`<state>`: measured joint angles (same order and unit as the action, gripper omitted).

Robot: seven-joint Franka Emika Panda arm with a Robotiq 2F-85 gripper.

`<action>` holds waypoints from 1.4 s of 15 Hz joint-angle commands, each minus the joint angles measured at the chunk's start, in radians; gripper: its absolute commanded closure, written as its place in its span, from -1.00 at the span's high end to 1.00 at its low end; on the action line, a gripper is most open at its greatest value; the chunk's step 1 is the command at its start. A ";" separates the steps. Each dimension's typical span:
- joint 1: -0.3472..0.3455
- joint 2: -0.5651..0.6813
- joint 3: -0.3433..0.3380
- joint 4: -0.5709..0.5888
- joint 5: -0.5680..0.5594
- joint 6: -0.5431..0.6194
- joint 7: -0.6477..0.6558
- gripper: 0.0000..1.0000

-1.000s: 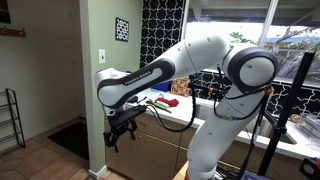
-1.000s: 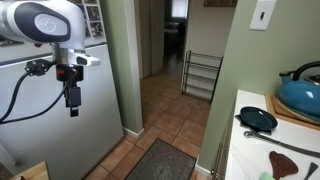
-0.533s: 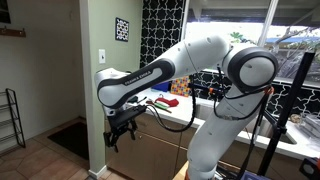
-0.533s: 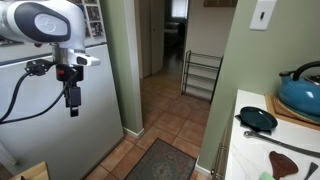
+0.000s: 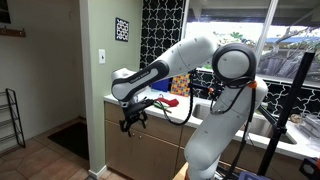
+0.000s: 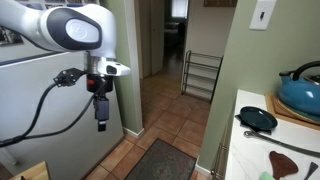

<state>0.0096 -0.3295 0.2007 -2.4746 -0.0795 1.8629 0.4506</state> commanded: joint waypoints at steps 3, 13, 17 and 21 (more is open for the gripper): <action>-0.059 0.074 -0.078 0.030 -0.143 0.069 0.024 1.00; -0.099 0.233 -0.117 0.076 -0.390 0.382 0.061 1.00; -0.103 0.359 -0.159 0.099 -0.529 0.624 0.052 1.00; -0.075 0.371 -0.200 0.092 -0.518 0.650 0.039 1.00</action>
<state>-0.0961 0.0434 0.0318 -2.3828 -0.6020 2.5148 0.4945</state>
